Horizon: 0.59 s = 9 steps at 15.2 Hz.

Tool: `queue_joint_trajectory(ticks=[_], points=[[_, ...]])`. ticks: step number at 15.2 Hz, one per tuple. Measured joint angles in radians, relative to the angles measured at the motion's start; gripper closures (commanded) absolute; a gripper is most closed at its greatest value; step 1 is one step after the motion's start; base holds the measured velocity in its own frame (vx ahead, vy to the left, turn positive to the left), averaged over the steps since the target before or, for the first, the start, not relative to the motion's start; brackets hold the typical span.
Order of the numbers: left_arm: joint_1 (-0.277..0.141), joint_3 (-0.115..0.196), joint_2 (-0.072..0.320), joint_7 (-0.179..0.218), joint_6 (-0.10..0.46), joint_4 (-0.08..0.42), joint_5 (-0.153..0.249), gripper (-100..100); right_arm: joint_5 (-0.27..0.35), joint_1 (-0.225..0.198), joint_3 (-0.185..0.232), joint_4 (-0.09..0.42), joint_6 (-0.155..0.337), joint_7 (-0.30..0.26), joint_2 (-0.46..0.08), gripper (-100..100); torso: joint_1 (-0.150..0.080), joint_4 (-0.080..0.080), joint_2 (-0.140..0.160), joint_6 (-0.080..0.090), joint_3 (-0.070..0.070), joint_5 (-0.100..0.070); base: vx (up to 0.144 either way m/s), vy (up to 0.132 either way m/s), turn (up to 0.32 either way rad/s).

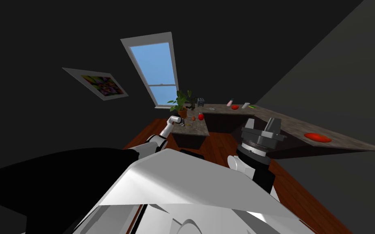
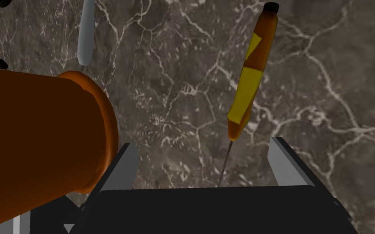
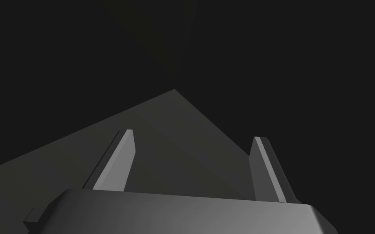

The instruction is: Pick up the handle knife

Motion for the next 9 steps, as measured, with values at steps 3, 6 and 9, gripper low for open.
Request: queue_joint_trajectory(ticks=[3,6,9], points=[[-0.026,-0.004,-0.002,0.011,0.052,0.024,0.008,-100,0.0,0.0,0.0,0.0,0.0,0.0,0.0,0,0.0,0.0,0.0,0.0,0.0,0.0,0.012,0.006,-0.016],[-0.056,-0.006,-0.002,0.022,0.107,0.052,0.018,-100,0.0,0.0,0.0,0.0,0.0,0.0,0.0,0,0.0,0.0,0.0,0.0,0.0,0.0,0.015,0.009,-0.025],[-0.086,-0.009,-0.003,0.033,0.162,0.079,0.029,-100,0.0,0.0,0.0,0.0,0.0,0.0,0.0,0,0.0,0.0,0.0,0.0,0.0,0.0,0.017,0.007,-0.02]])
